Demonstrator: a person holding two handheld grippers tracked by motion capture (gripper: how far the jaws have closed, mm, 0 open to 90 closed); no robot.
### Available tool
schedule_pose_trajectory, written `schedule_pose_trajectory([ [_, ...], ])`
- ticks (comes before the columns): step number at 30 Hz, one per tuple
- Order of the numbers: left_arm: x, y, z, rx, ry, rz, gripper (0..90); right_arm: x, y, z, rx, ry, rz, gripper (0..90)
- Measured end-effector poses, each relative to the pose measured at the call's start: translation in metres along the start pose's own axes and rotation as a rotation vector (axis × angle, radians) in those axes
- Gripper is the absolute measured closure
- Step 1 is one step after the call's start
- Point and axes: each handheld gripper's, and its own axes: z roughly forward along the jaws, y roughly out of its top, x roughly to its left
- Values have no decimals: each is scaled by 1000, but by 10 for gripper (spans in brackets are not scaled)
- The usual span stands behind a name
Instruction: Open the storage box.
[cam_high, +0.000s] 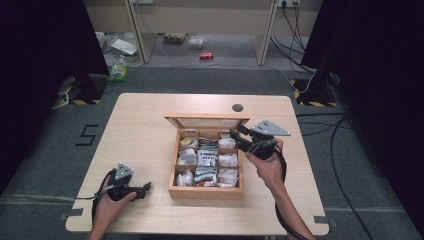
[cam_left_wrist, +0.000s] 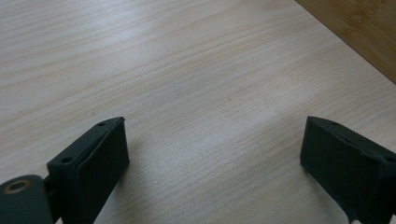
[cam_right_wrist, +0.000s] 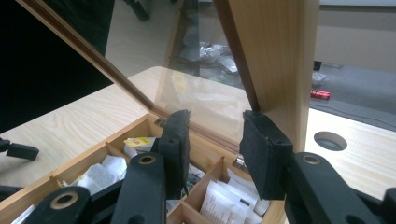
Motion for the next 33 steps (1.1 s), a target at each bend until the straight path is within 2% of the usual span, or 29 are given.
schedule_pose_trajectory([
  [9,0,0,0,0,0,0,72,-9,9,14,-5,-15,39,603],
  [18,0,0,0,-1,1,0,72,-14,16,23,4,-31,41,596],
  [26,0,0,0,-1,1,1,72,-21,17,32,22,-56,51,588],
  [29,0,0,0,-2,2,1,72,-24,18,35,39,-76,44,581],
  [33,0,0,0,-1,2,1,72,-32,17,39,47,-101,61,572],
])
